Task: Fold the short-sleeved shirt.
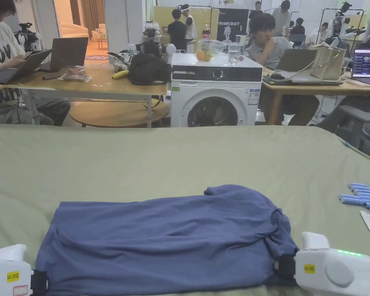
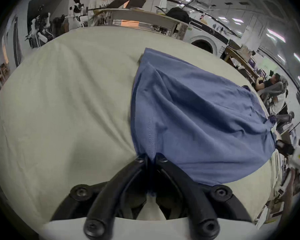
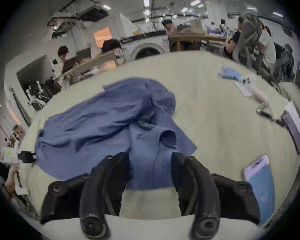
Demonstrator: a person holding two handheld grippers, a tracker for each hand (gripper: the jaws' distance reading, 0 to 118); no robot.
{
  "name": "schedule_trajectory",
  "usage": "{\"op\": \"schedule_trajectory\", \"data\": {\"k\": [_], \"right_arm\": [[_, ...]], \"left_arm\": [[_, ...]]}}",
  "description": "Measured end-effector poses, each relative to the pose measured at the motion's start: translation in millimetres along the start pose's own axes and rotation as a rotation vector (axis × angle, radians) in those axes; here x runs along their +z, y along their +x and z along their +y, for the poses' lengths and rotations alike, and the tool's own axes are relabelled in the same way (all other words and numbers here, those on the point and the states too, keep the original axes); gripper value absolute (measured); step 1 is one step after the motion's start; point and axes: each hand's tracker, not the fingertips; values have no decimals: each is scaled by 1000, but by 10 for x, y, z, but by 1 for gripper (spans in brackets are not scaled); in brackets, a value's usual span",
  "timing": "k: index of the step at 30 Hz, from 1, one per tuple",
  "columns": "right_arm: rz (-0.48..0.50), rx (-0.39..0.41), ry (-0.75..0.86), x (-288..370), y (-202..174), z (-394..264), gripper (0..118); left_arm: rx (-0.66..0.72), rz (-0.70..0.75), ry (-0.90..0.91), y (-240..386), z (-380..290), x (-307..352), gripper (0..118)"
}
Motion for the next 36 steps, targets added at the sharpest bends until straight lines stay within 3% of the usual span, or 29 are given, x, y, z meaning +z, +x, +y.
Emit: {"op": "schedule_trajectory", "data": {"k": [2,3,4,6,8,11,15,20,23,26,28,29,30,31,33,36], "right_arm": [[-16,10,65,59,-39,-66,47],[-2,-1,65,83,-38,-44,22],[4,-2,62,96,-35,-19,15],[-8,22,87,211,-51,-40,7],[-56,102,122,414,-114,-37,6],[-41,115,184,761,-150,-98,6],[-37,139,218,1120,-127,-344,6],[-14,72,179,1448,87,-855,6],[-21,75,158,1552,85,-1132,6],[-43,139,98,1477,74,-1272,6],[-108,151,114,1459,94,-1346,6],[-107,136,153,1450,168,-1371,8],[-87,118,181,1495,201,-1400,20],[-54,99,194,1547,224,-1413,34],[-20,90,246,1677,204,-1422,41],[-3,159,368,1894,9,-1363,46]], "left_arm": [[-14,4,8,14,-9,9,1],[-16,3,7,25,-20,12,1],[-22,6,11,34,-30,27,1],[-44,-2,13,18,-3,72,2],[-53,-53,97,-4,-33,327,1],[6,-138,194,-140,-57,716,0],[-58,-104,201,-139,-318,1125,0],[-57,-127,135,-311,-917,1344,0],[-39,-141,116,-342,-1194,1367,0],[-42,-139,119,-327,-1246,1322,0],[-80,-125,181,-297,-1279,1370,0],[-111,-139,222,-263,-1287,1439,10],[-136,-136,253,-175,-1305,1530,37],[-166,-128,293,-122,-1312,1599,51],[-199,-116,361,9,-1295,1719,54],[-218,-135,420,259,-1213,1894,54]]}}
